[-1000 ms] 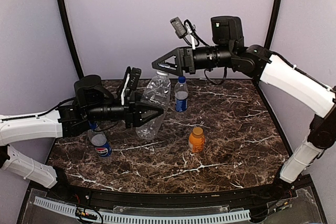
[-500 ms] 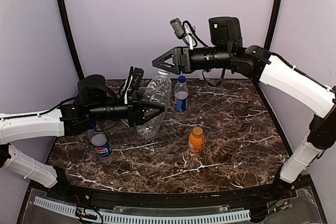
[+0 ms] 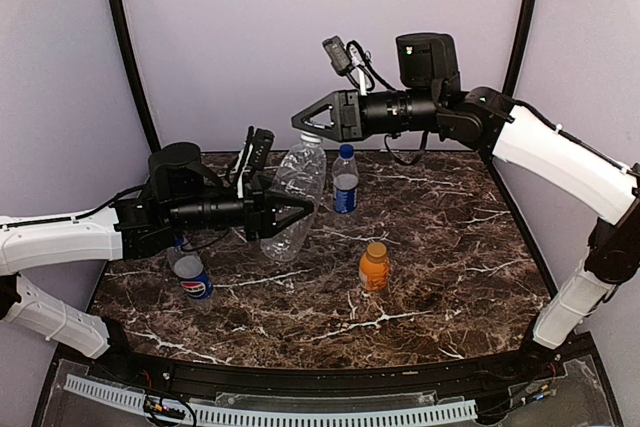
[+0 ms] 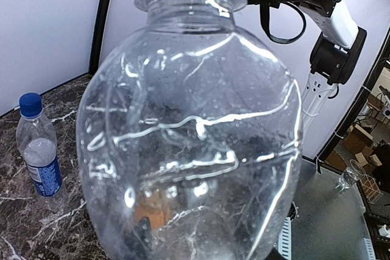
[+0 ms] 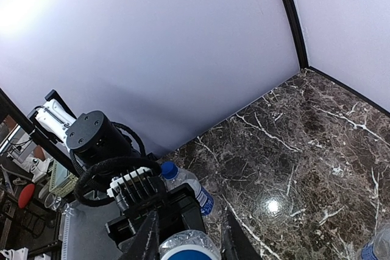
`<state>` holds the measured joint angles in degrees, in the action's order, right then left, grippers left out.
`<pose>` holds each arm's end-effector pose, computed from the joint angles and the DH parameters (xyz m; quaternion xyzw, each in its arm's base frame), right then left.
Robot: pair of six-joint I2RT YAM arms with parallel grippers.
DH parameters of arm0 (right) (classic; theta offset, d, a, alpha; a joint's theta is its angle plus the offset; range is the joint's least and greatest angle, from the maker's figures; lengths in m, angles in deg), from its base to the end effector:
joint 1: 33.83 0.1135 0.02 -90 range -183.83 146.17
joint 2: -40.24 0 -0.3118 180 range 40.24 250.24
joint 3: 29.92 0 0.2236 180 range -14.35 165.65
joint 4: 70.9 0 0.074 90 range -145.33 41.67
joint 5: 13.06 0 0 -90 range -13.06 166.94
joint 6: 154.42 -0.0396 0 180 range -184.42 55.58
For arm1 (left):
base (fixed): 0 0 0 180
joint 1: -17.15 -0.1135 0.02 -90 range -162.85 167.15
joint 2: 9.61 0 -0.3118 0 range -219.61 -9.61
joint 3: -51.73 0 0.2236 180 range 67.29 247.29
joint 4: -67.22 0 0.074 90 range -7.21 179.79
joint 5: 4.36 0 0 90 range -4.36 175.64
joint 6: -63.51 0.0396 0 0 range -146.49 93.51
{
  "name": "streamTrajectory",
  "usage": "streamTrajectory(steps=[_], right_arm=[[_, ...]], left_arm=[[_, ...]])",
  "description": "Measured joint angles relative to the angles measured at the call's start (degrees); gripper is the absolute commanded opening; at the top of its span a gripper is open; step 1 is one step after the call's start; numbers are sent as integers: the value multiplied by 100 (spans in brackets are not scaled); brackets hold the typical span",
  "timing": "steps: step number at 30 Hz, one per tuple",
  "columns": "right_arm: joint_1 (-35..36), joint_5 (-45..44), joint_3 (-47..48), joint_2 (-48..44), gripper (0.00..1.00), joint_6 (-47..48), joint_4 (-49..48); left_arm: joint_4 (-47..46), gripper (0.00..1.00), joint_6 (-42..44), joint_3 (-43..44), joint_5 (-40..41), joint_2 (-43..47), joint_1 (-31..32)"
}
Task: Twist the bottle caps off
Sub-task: Unscrew the bottle cap from the plastic bottle.
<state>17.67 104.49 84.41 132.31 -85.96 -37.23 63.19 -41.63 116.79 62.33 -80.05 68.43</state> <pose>0.2005 0.2815 0.4882 -0.3400 0.6871 0.5141 0.3847 0.1433 -0.2037 0.3837 0.3515 0.6223 -0.4957 0.4934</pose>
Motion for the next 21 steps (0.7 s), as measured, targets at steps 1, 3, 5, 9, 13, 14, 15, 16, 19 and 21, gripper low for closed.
streamTrajectory(steps=[1, 3, 5, 9, 13, 14, 15, 16, 19, 21], right_arm=[[0, 7, 0, 0, 19, -4, -2], [0, 17, 0, 0, 15, 15, -2], [0, 33, -2, 0, 11, 31, -4], [-15, 199, -31, 0, 8, 219, -81], [-142, 1137, -87, 0, 12, 699, -308], [-160, 1482, -87, 0, 13, 892, -341], [-164, 1838, -87, 0, 14, 1075, -367], [-162, 2251, -87, 0, 14, 1305, -389], [-157, 2981, -85, 9, 15, 1740, -369], [-127, 3392, -63, 42, 16, 1978, -332]], left_arm=[[0, 31, 0, 0, 4, 0, 0], [2, 31, 2, 0, 9, 0, 0], [2, 31, 4, 0, 9, 0, 0], [-2, 31, 20, 0, -24, 2, 0], [-162, 32, 33, -52, -382, 46, -2], [-280, 32, 9, -105, -588, 70, -2], [-413, 32, -39, -168, -850, 96, -2], [-562, 32, -92, -232, -1113, 114, 0], [-966, 32, -341, -382, -1810, 114, 7], [-1165, 32, -527, -457, -2179, 107, 35]])
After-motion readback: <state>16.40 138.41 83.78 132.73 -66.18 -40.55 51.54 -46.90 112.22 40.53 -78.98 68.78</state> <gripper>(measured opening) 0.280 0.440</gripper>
